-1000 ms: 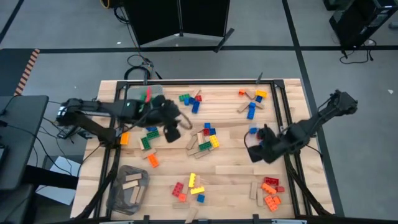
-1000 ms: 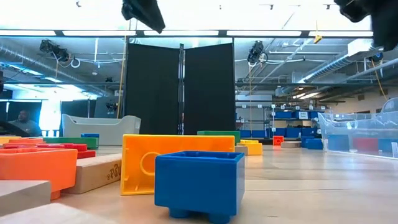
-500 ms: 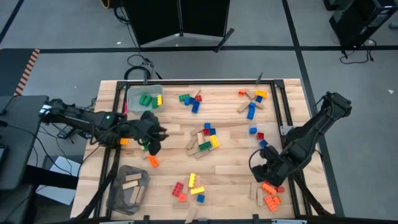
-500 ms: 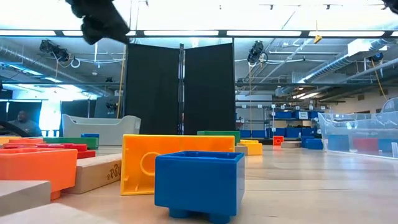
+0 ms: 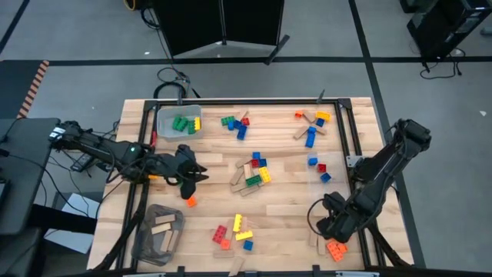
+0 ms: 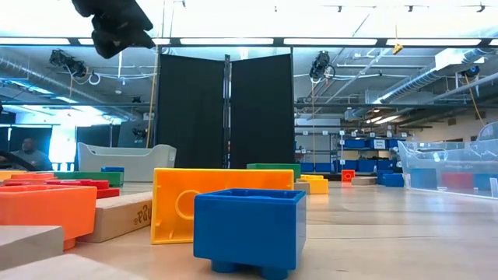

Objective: Sort blocks by size
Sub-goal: Put the large orange game piece into the gray bin

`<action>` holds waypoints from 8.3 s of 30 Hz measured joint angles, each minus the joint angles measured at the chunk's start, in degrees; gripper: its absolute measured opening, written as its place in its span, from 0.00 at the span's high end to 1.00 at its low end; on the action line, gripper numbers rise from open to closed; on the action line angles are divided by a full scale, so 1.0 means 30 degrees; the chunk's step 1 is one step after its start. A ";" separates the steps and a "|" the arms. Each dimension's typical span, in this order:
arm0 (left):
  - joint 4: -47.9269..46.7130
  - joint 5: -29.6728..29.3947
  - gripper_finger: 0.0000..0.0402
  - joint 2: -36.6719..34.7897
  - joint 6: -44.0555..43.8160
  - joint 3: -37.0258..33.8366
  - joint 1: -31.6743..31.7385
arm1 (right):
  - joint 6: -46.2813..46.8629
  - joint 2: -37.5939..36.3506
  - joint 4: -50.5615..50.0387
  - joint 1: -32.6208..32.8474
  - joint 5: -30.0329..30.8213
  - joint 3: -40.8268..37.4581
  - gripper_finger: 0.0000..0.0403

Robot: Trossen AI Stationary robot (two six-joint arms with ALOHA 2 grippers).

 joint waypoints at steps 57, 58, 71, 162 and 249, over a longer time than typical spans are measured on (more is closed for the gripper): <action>0.2039 -0.0027 0.65 0.0022 0.0345 0.0015 0.0000 | -0.3268 0.7029 -0.0812 0.0206 -0.1758 0.3305 0.74; 0.2261 -0.0024 0.65 0.0022 0.0345 0.0015 0.0000 | -0.3293 0.7016 -0.1673 0.0206 -0.1713 0.3953 0.74; 0.3858 -0.0100 0.65 0.0022 0.0480 0.0015 0.0036 | -0.3724 0.6985 -0.8389 -0.1246 0.5421 1.0779 0.74; 1.2081 1.3005 0.65 0.6214 0.9602 0.0015 1.8003 | -3.2967 0.6934 1.0689 -2.0379 0.4299 1.1249 0.73; 2.2744 1.7120 0.30 0.7801 0.5849 0.1071 1.5154 | -3.5434 0.4035 1.0936 -1.8838 0.5769 1.1242 0.72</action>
